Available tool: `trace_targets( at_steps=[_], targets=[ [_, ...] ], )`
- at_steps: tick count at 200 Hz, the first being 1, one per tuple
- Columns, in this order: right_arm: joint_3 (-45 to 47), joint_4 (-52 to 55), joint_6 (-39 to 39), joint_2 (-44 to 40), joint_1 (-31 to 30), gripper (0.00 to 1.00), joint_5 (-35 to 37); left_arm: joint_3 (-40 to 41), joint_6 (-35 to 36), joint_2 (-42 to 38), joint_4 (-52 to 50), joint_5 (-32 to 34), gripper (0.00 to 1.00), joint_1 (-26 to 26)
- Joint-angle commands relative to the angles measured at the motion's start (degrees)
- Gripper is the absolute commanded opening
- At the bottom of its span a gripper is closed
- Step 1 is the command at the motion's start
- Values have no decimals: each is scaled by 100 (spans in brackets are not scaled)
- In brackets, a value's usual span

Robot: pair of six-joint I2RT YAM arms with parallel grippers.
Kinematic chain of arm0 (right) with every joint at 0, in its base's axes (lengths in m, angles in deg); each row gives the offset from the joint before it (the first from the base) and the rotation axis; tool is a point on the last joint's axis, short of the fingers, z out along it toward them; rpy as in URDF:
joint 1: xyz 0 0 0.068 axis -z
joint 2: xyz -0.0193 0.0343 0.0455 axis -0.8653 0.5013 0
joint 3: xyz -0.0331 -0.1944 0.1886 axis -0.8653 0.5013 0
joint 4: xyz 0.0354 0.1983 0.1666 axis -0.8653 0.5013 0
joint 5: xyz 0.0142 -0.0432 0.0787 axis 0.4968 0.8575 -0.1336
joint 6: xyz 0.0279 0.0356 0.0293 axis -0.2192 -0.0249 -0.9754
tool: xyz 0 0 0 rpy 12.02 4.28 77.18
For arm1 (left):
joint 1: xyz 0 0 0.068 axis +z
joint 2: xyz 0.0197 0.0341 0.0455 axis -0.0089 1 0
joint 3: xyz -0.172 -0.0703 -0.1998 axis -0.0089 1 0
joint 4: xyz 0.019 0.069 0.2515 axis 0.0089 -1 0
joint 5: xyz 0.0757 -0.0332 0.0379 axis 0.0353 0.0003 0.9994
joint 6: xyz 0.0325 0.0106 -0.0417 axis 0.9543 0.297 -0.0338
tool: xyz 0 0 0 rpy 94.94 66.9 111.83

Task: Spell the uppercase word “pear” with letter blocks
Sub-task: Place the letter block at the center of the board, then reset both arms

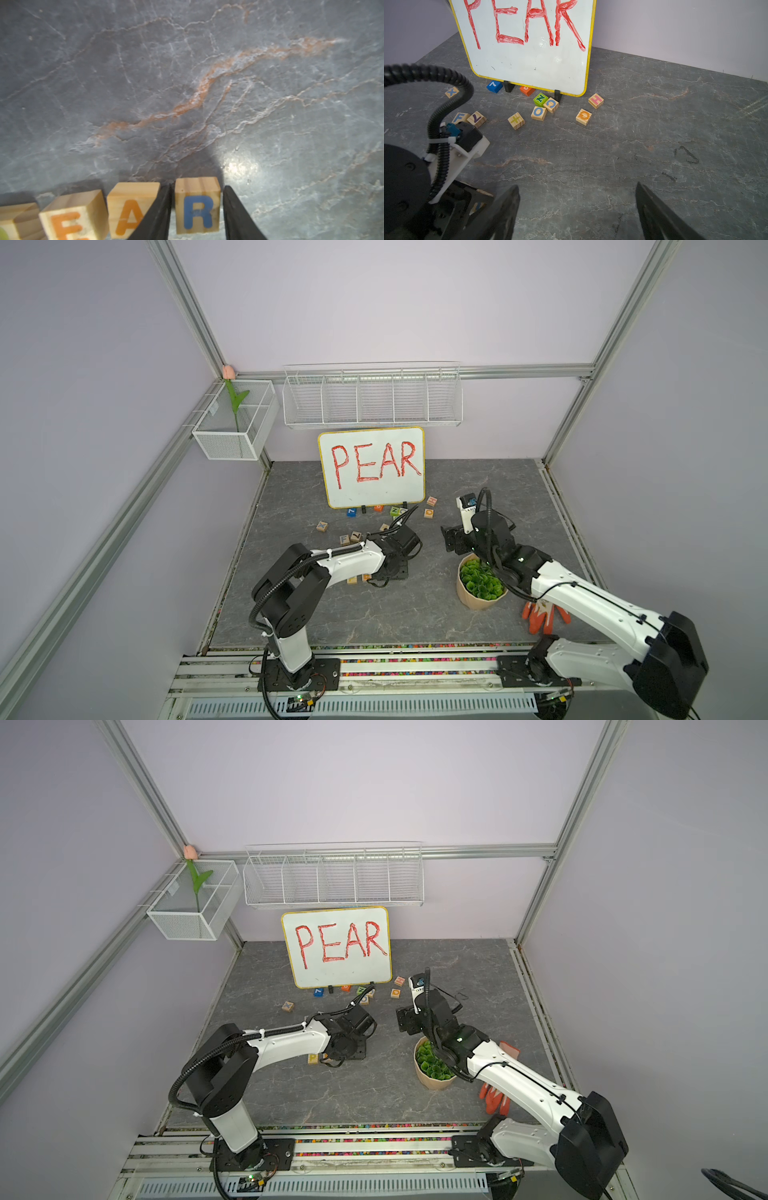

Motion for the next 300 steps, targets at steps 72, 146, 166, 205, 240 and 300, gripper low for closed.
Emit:
trace_targets(
  at_steps=[72, 146, 166, 205, 240, 300],
  targets=[
    [-427, -216, 192, 390, 31, 89, 136, -1085, 466, -92, -603, 1102, 52, -25],
    [-1067, -344, 238, 1195, 106, 89, -64, -912, 1434, -845, -97, 1150, 63, 1056],
    [-1235, -315, 181, 1395, 129, 89, -131, -524, 1746, -1315, 416, 665, 65, 1526],
    [-1340, -255, 99, 1544, 189, 89, -61, 281, 2131, -2391, 1237, 568, 74, 2089],
    [-1262, -85, 127, 1332, 559, 89, 196, 878, 2204, -3413, 1688, 549, 86, 2780],
    [-494, 158, 242, 188, 1767, 89, 769, 2264, 2509, -4763, 3085, 2243, 99, 3448]
  ],
)
